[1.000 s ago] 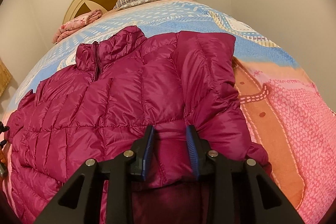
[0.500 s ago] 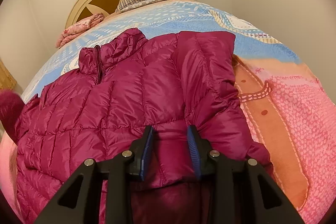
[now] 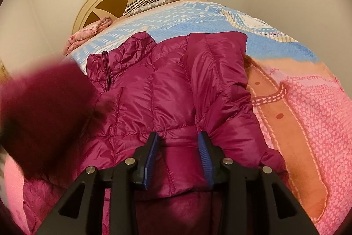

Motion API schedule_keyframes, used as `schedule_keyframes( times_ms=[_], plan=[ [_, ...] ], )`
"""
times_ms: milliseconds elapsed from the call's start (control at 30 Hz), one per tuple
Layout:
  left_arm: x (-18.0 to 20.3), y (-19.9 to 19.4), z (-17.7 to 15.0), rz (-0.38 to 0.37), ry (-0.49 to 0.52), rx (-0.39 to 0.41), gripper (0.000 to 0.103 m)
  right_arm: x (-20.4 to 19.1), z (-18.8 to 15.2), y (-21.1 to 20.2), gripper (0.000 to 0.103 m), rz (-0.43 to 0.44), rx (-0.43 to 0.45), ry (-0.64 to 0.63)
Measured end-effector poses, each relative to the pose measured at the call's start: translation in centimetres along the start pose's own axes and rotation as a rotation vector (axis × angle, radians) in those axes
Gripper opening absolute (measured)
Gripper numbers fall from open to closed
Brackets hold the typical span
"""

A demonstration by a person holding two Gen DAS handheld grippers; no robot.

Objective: Fold large clothes

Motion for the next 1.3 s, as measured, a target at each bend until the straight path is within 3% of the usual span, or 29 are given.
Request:
schedule_keyframes(
  times_ms=[67, 133, 200, 300, 433, 533, 667, 767, 800, 833, 867, 900, 1100, 1300],
  plan=[
    [0.8, 0.9, -1.9, 0.002, 0.041, -0.077, 0.027, 0.1, 0.0, 0.0, 0.039, 0.007, 0.001, 0.01],
    [1.2, 0.9, -2.8, 0.001, 0.08, -0.142, 0.043, 0.2, 0.0, 0.0, 0.04, 0.012, 0.002, 0.016],
    [1.6, -0.9, -3.3, -0.007, 0.088, -0.151, 0.075, 0.3, 0.0, 0.0, 0.04, 0.019, 0.0, 0.023],
    [1.8, -4.4, -3.1, 0.014, 0.083, -0.093, 0.1, 0.7, 0.1, -0.1, 0.044, 0.052, 0.002, 0.056],
    [-1.0, -8.6, -2.9, 0.075, 0.05, -0.027, 0.102, 1.8, 0.8, -0.9, 0.045, 0.122, -0.018, 0.157],
    [-4.0, -10.1, -2.6, 0.131, 0.001, 0.013, 0.102, 2.0, 2.1, -4.3, 0.045, 0.157, 0.051, 0.231],
    [-8.7, -7.9, -1.4, 0.218, -0.1, 0.012, 0.102, -1.1, 2.3, -6.5, 0.074, 0.277, 0.027, 0.233],
    [-10.6, -8.1, -0.9, 0.227, -0.173, 0.029, 0.102, -4.2, 1.0, -5.6, 0.074, 0.251, -0.044, 0.112],
    [-10.9, -7.9, -0.7, 0.23, -0.175, 0.034, 0.102, -5.3, 0.4, -4.8, 0.071, 0.209, -0.078, 0.043],
    [-11.2, -8.1, -0.5, 0.239, -0.171, 0.038, 0.102, -6.4, -0.4, -4.1, 0.062, 0.185, -0.104, -0.02],
    [-11.4, -8.3, -0.2, 0.247, -0.163, 0.04, 0.102, -7.2, -1.1, -3.6, 0.029, 0.17, -0.125, -0.067],
    [-11.6, -8.2, 0.1, 0.255, -0.153, 0.042, 0.102, -7.5, -1.5, -3.5, 0.025, 0.156, -0.133, -0.087],
    [-14.0, -6.3, 1.7, 0.319, -0.16, 0.054, 0.102, -6.9, -2.1, -5.6, 0.02, 0.151, -0.101, -0.085],
    [-17.0, -0.9, -1.1, 0.429, -0.219, -0.085, 0.101, -4.9, -3.9, -4.4, 0.02, 0.145, -0.129, -0.073]
  ],
)
Point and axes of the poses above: each gripper's, at about its wrist camera, not at the fingertips, and y roughly the way its jaws point, x to its right, z to its top, the point moved 2 cm from there along y, roughly the way its jaws point, and after that the axes turned 13 degrees about x, right-handed, at the moved point
